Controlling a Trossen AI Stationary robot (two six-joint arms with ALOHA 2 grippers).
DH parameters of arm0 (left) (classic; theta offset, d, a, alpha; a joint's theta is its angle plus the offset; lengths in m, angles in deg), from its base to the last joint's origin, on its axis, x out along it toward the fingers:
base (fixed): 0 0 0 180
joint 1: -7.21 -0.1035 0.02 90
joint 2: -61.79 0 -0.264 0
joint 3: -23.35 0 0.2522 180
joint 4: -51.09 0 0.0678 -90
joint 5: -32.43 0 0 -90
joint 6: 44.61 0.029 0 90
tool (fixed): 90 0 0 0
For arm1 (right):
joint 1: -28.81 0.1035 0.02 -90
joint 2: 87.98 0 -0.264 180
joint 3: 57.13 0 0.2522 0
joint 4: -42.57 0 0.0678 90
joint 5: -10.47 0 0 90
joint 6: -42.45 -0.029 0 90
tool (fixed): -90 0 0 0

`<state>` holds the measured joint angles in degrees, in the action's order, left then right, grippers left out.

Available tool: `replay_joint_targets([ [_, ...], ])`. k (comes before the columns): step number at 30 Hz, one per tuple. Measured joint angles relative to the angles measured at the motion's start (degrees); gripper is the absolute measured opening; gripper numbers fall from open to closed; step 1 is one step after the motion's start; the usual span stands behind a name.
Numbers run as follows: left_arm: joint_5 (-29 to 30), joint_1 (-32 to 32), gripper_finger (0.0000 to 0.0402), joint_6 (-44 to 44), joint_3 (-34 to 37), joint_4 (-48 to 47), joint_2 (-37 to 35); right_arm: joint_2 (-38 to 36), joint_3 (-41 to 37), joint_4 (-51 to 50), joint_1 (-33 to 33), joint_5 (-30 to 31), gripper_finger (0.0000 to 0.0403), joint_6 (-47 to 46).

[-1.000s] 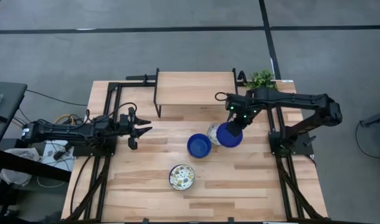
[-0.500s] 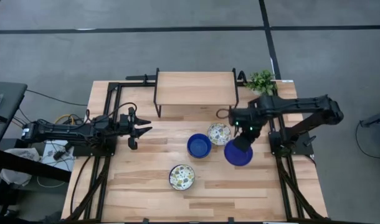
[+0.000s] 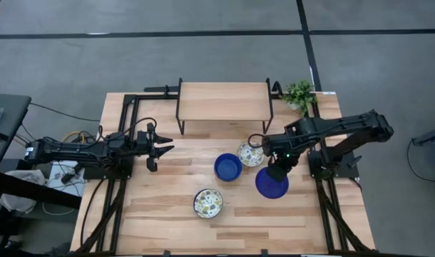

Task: Pick & Place Mini bowls
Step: Put the top blue bowl on the shelf

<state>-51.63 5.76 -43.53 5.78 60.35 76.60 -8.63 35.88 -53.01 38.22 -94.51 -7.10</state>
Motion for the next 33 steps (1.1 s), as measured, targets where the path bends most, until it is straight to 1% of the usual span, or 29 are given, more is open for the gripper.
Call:
replay_joint_targets([
  [4, 0.0, 0.0, 0.0116, 0.0, 0.0, 0.0, 0.0, 0.0, 0.0, 0.8, 0.0, 0.1, 0.0000, 0.3],
  [8, 0.0, 0.0, 0.0116, 0.0, 0.0, 0.0, 0.0, 0.0, 0.0, 7.7, 0.0, 0.6, 0.0000, 3.4],
  [11, 0.0, 0.0, 0.0116, 0.0, 0.0, 0.0, 0.0, 0.0, 0.0, 16.2, 0.0, 1.3, 0.0000, 7.7],
  [16, 0.0, 0.0, 0.0116, 0.0, 0.0, 0.0, 0.0, 0.0, 0.0, 29.4, -0.8, 1.5, 0.0000, 17.5],
  [23, 0.0, 0.0, 0.0116, 0.0, 0.0, 0.2, 0.0, 0.0, 0.0, 42.6, -1.8, 1.3, 0.0000, 30.7],
  [29, 0.0, 0.0, 0.0116, 0.0, 0.0, 0.2, 0.0, 0.0, 0.0, 54.0, -3.2, -0.9, 0.0000, 34.5],
  [33, 0.0, 0.0, 0.0116, 0.0, 0.0, 0.2, 0.0, 0.0, 0.0, 63.6, -3.4, -5.9, 0.0000, 37.5],
])
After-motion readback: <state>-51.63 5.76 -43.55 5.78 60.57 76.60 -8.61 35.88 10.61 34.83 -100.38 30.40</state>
